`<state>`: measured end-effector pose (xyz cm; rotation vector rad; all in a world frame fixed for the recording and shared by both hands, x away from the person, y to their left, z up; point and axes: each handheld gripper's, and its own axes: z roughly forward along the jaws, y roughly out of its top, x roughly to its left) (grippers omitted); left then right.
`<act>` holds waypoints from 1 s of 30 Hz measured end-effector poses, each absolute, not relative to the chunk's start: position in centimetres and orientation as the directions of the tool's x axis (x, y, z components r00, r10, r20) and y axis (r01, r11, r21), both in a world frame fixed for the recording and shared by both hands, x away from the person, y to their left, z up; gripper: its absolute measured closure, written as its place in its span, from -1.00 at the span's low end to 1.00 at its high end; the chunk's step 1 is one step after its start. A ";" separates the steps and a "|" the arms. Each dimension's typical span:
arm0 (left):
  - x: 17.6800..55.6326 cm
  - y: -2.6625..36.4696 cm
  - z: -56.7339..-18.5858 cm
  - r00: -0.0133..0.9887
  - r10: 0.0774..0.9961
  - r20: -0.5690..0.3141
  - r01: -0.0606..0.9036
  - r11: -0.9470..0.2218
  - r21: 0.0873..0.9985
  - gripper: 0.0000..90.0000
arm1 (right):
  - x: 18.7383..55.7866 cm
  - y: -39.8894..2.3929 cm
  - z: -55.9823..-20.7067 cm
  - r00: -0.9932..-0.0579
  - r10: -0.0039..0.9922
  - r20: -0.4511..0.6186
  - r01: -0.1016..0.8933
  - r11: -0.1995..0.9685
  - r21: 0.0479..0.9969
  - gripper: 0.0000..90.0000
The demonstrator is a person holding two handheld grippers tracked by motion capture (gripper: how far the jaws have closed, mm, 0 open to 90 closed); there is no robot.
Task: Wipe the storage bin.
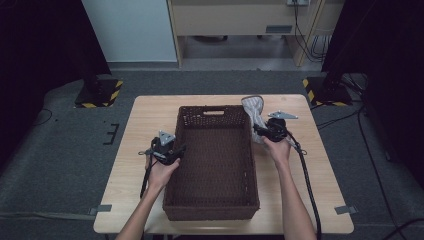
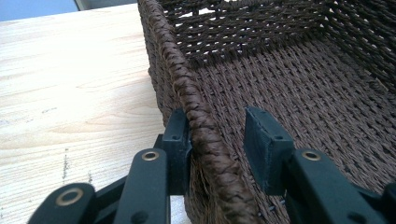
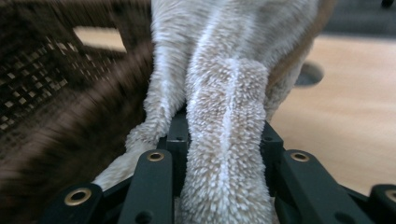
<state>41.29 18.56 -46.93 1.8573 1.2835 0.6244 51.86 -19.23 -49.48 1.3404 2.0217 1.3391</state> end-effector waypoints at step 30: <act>41.3 18.4 -47.0 0.365 0.931 -0.029 0.549 -0.190 0.814 0.33 | 52.0 -19.4 -48.1 -0.488 0.858 0.163 0.472 0.102 0.876 0.51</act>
